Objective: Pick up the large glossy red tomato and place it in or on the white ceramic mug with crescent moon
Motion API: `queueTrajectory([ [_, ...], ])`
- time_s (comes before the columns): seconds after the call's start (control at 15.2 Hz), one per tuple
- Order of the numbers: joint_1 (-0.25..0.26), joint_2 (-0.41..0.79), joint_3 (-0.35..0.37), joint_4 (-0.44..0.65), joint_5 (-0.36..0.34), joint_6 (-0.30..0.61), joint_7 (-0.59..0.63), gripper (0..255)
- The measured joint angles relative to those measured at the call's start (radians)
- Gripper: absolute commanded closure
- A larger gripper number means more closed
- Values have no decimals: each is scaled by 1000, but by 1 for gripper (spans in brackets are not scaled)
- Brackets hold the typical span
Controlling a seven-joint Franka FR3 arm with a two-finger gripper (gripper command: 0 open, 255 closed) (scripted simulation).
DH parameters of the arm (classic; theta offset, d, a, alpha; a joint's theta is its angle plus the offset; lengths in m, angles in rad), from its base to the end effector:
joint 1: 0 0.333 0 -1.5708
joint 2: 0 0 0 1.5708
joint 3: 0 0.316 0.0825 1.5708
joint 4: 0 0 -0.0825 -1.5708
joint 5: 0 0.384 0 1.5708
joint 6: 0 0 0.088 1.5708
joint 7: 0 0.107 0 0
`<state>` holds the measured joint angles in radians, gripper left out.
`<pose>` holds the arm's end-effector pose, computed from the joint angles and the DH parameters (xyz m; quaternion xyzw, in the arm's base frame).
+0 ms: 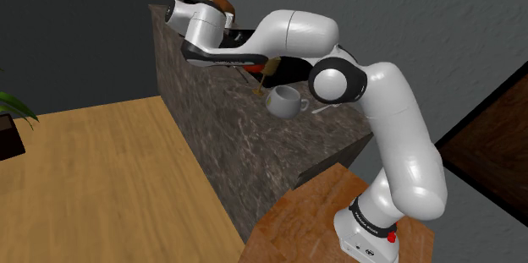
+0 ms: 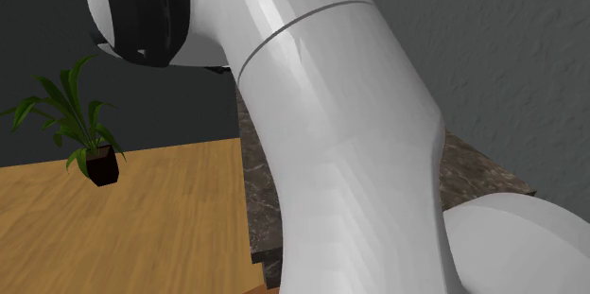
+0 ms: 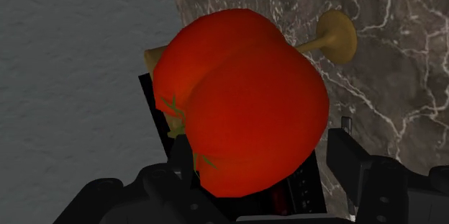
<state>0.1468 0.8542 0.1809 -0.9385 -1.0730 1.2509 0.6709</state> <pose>0.7266 0.0709 0.3929 0.8420 -0.1846 0.0012 0.5070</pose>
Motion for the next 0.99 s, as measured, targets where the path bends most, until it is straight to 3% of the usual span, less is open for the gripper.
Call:
queueTrajectory([
  [0.4,16,10,-10,84,-14,-40,-64,255],
  [0.99,-126,-453,41,-626,67,131,122,255],
])
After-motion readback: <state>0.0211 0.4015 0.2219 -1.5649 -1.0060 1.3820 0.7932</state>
